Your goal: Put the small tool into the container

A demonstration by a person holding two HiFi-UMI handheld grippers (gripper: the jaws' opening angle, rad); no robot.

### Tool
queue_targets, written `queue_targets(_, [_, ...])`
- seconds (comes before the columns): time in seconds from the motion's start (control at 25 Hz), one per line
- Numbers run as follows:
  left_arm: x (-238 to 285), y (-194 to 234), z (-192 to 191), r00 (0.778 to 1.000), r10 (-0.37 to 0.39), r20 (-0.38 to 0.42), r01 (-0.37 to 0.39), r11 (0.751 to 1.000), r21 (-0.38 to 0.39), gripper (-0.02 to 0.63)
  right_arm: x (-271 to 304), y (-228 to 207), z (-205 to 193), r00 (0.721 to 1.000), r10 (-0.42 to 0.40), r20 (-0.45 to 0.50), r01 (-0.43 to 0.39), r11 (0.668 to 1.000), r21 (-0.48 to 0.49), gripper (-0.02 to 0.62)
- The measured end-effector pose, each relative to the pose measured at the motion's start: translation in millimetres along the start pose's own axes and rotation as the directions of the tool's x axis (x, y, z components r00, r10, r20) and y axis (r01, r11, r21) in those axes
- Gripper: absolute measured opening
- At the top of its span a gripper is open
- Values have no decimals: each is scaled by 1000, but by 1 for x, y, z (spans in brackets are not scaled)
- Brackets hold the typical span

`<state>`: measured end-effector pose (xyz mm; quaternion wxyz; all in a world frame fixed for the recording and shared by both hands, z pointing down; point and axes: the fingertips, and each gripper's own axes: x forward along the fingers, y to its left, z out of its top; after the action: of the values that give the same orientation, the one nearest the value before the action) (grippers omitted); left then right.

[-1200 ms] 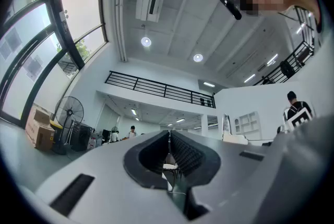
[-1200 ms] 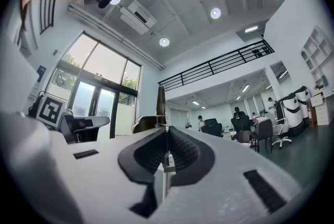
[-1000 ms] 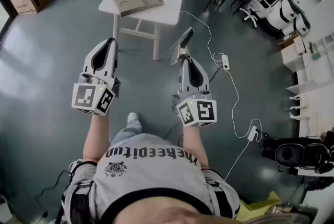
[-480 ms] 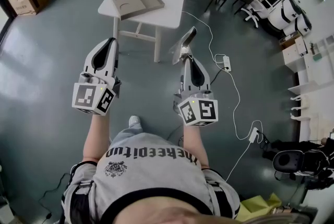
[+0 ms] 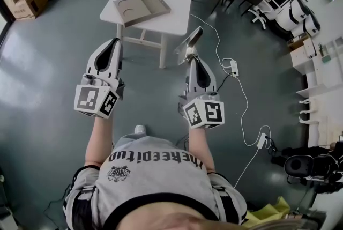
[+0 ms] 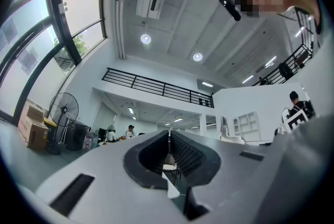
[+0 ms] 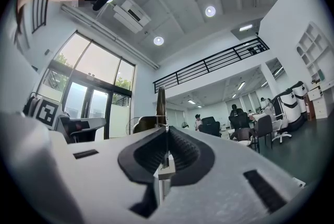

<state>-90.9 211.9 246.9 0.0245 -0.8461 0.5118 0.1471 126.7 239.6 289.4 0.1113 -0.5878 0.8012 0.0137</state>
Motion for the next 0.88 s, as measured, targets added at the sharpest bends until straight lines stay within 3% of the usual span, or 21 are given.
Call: queue_targets(0.88, [71, 60, -38, 1000, 4, -24, -4, 1000, -14, 14, 99, -18, -33, 1000, 16, -25, -16, 1000, 5, 6])
